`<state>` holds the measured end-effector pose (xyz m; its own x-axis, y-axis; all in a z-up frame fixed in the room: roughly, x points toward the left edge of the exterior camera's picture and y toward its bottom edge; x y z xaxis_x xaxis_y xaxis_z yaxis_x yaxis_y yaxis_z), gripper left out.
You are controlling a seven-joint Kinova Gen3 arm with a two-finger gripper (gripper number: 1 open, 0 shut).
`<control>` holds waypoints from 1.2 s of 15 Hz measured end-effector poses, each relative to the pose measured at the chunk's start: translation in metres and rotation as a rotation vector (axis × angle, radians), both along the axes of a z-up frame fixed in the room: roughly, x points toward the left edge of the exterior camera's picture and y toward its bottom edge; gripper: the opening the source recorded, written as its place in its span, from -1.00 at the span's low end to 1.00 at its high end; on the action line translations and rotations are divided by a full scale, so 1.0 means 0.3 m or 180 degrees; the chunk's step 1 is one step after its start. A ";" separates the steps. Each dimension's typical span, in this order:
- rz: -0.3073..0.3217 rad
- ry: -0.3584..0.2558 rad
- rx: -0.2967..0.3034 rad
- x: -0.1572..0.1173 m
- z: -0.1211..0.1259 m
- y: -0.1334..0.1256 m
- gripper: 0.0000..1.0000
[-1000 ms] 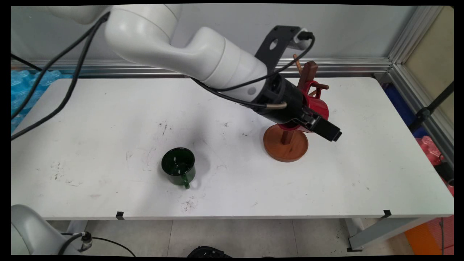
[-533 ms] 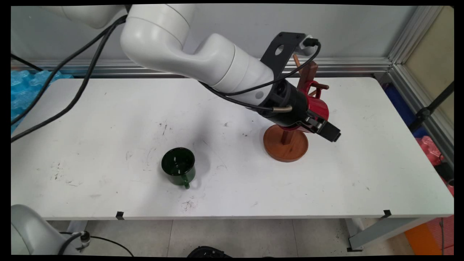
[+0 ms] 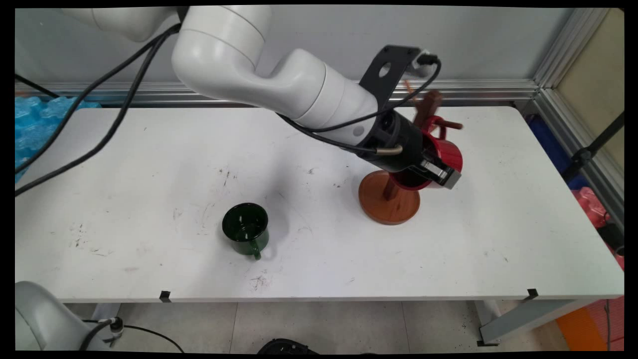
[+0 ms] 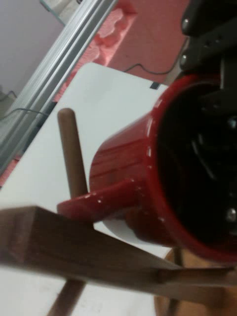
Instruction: Place the picked object on the table
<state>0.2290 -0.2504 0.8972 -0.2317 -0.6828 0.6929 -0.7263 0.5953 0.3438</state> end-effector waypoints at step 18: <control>-0.0028 -0.0012 -0.0152 0.105 0.068 0.013 -1.00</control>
